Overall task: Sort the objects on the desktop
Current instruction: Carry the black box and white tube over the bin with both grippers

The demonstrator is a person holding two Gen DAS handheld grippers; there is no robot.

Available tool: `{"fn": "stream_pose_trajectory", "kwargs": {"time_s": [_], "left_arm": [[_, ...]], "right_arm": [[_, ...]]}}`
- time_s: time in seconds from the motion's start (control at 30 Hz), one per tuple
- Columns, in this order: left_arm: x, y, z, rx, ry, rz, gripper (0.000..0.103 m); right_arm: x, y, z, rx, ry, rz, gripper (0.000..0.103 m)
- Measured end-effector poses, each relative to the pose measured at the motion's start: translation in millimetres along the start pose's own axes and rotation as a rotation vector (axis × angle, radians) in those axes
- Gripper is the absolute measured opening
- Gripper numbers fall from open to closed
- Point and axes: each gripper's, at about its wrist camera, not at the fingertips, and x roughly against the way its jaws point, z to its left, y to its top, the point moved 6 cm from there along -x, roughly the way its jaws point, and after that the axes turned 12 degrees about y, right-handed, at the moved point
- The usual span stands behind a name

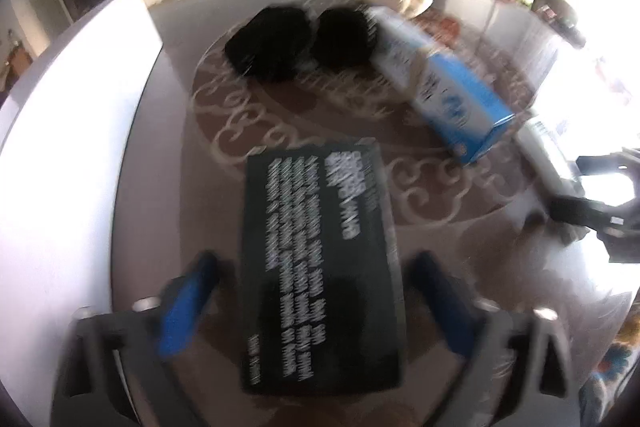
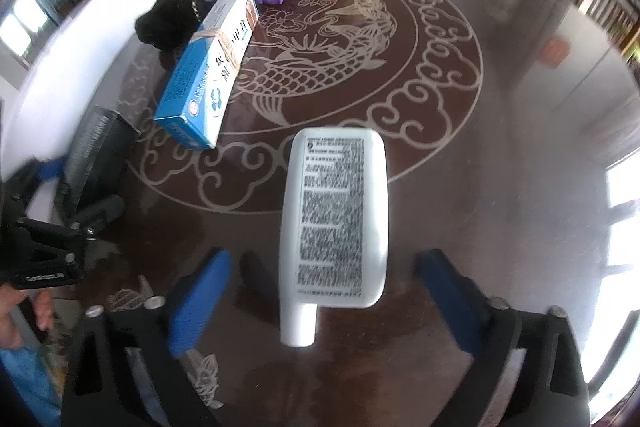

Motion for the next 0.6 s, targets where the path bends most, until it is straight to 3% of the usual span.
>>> {"fn": "stream_pose_trajectory", "kwargs": {"time_s": [0.03,0.17,0.37,0.6], "left_arm": [[3,2,1,0.001,0.022,-0.015,0.058],[14,-5,1,0.01,0.007,-0.039,0.058],[50,-25,10,0.072,-0.06,-0.093,0.058],[92,-16,20,0.141,-0.116,-0.16,0.058]], "right_arm": [[2,1,3,0.003,0.011,-0.007,0.052],[6,-6,7,-0.024,0.035,-0.009,0.052],[40,-25,7,-0.122,0.194,-0.133,0.052],[81,-21,36,-0.112,0.307,-0.226,0.052]]}}
